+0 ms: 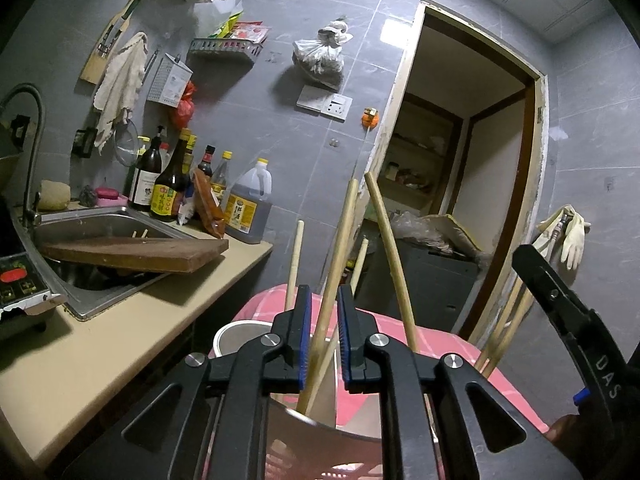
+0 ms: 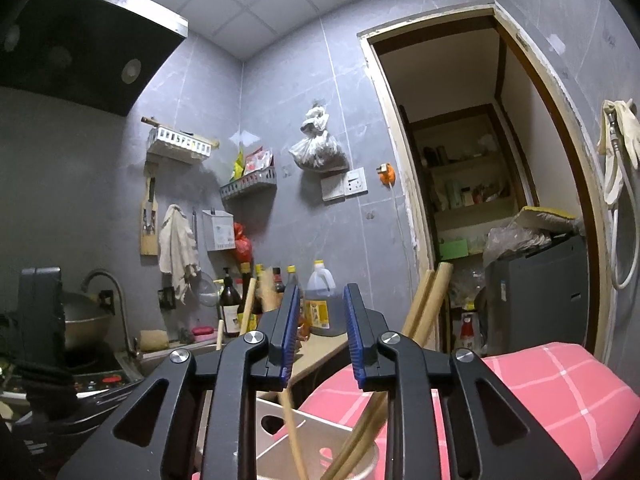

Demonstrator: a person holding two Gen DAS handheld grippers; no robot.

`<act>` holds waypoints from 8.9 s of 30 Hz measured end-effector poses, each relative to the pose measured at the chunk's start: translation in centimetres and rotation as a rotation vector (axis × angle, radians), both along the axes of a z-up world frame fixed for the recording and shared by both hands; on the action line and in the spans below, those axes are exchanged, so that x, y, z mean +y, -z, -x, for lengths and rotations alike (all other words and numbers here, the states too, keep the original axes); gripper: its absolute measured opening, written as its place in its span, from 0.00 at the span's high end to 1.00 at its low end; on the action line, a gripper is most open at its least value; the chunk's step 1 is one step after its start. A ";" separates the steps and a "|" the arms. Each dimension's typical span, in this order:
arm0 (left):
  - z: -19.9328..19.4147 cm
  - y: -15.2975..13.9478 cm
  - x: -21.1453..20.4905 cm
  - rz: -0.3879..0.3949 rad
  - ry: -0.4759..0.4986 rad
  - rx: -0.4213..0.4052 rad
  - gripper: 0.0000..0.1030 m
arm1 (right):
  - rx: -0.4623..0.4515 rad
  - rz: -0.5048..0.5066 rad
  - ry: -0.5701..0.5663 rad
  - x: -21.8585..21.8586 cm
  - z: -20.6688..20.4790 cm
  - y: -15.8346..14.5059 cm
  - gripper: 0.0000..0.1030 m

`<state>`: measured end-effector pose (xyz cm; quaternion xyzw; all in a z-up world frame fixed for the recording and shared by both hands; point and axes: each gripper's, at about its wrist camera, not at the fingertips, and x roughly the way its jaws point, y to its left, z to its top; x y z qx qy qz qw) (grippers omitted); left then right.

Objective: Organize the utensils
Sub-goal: 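Open both tools to drop the chopsticks into the white caddy, then withdraw both tools toward the remaining chopsticks on the tablecloth, then close the right tool on a plain chopstick while the left tool grasps a banded one, then lift both held chopsticks upright and carry them over the white caddy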

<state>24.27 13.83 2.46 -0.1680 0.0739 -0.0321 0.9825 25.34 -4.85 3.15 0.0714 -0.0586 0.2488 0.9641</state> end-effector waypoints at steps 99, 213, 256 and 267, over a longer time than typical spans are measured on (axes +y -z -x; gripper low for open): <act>-9.2 9.1 -25.6 -0.311 0.463 0.679 0.80 | 0.945 0.401 0.114 -20.0 -4.2 10.7 0.92; -2.5 -4.1 3.3 0.132 -0.092 -0.099 0.96 | 0.112 -0.078 -0.141 -0.4 -3.6 -0.5 0.97; -1.8 -0.4 1.7 0.078 -0.062 -0.057 0.95 | 0.180 0.025 -0.125 1.6 -4.0 2.2 0.96; -1.1 0.3 0.4 0.017 -0.049 -0.007 0.95 | 0.191 0.055 -0.125 2.0 -3.8 2.7 0.96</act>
